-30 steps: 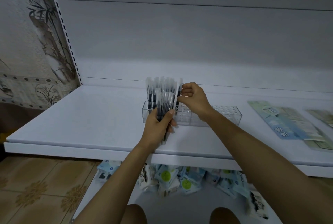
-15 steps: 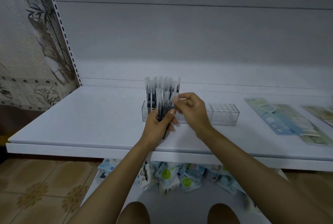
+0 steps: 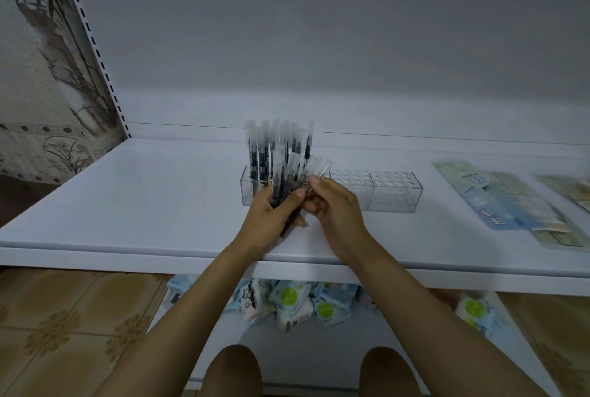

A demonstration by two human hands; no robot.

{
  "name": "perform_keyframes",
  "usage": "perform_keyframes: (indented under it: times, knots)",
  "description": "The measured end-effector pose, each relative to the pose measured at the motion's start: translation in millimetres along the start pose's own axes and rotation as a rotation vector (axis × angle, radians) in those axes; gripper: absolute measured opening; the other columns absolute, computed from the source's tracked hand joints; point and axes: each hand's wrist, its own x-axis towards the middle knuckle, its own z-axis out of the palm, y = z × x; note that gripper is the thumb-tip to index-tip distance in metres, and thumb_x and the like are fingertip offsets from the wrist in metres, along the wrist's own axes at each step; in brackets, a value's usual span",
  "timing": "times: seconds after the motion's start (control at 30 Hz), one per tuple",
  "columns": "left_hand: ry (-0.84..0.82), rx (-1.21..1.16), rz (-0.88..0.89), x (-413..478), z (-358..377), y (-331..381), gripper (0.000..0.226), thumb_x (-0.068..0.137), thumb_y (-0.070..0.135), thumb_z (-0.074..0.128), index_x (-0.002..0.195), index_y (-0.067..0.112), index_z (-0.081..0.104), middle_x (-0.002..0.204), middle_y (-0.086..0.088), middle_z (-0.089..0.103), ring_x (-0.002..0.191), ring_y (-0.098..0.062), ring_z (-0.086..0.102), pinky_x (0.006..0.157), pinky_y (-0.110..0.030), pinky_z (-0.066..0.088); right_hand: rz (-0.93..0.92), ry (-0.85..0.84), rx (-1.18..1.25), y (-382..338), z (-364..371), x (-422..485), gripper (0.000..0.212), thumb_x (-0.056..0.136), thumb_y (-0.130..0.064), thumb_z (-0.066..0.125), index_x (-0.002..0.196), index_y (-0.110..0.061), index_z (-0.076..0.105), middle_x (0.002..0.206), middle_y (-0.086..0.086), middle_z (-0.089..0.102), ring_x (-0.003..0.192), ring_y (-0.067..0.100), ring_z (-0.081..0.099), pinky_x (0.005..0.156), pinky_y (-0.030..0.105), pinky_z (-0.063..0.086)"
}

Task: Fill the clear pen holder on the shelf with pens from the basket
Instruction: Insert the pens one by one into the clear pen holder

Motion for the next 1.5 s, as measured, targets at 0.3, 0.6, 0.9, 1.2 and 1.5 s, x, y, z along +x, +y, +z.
perform_keyframes:
  times: [0.3, 0.6, 0.9, 1.2, 1.5]
  knots:
    - [0.084, 0.094, 0.009, -2, 2, 2, 0.020, 0.097, 0.008, 0.051, 0.109, 0.003, 0.067, 0.064, 0.011, 0.068, 0.052, -0.003, 0.059, 0.050, -0.015, 0.046, -0.019, 0.062, 0.001, 1, -2, 1, 0.026, 0.100, -0.024, 0.043, 0.113, -0.018, 0.064, 0.086, 0.004, 0.070, 0.078, 0.014, 0.066, 0.067, 0.024, 0.053]
    - [0.133, 0.137, 0.031, -1, -1, -3, 0.022, 0.093, 0.010, 0.059, 0.108, -0.007, 0.063, 0.075, -0.012, 0.067, 0.060, -0.013, 0.062, 0.055, -0.018, 0.050, -0.071, 0.047, -0.003, 4, -4, -3, 0.006, 0.088, -0.002, 0.060, 0.091, -0.002, 0.065, 0.085, 0.009, 0.070, 0.083, 0.022, 0.067, 0.076, 0.029, 0.055]
    - [0.172, 0.046, -0.009, 0, -1, 0, 0.025, 0.096, 0.011, 0.053, 0.113, -0.005, 0.061, 0.073, 0.002, 0.068, 0.056, -0.004, 0.062, 0.053, -0.017, 0.049, -0.045, 0.053, 0.002, 2, -3, -4, 0.019, 0.091, -0.004, 0.056, 0.105, -0.010, 0.068, 0.091, -0.001, 0.074, 0.089, 0.012, 0.068, 0.076, 0.021, 0.053]
    - [0.168, 0.013, -0.022, -1, -1, 1, 0.020, 0.093, 0.004, 0.055, 0.110, -0.005, 0.060, 0.079, -0.002, 0.068, 0.057, -0.003, 0.063, 0.051, -0.015, 0.049, -0.126, 0.029, -0.091, 3, -1, -7, 0.036, 0.090, 0.000, 0.056, 0.125, -0.008, 0.056, 0.070, -0.012, 0.069, 0.078, 0.002, 0.066, 0.072, 0.016, 0.050]
    - [0.269, -0.082, -0.039, 3, -4, -8, 0.018, 0.096, 0.016, 0.054, 0.104, 0.003, 0.062, 0.084, -0.005, 0.070, 0.071, -0.009, 0.066, 0.066, -0.020, 0.054, -0.166, 0.179, -0.027, -16, -1, 9, 0.033, 0.091, -0.002, 0.056, 0.122, -0.015, 0.053, 0.099, 0.003, 0.071, 0.089, 0.013, 0.067, 0.072, 0.024, 0.056]
